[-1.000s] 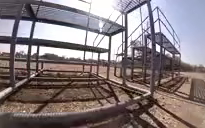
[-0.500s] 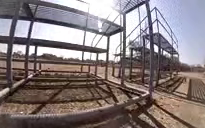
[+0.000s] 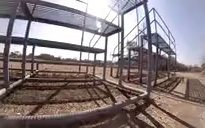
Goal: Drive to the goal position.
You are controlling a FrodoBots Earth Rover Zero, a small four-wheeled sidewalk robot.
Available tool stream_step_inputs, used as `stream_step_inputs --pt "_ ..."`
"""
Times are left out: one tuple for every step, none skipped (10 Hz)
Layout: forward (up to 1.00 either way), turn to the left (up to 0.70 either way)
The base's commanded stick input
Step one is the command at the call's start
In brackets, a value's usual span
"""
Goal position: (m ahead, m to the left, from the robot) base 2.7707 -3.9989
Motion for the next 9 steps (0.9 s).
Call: stream_step_inputs --pt "0.00 -0.50" --pt "0.18 -0.50" --pt "0.50 -0.50" --pt "0.50 -0.50" --pt "0.50 -0.50" --pt "0.50 -0.50" --pt "0.50 -0.50" --pt "0.50 -0.50" --pt "0.50 -0.50"
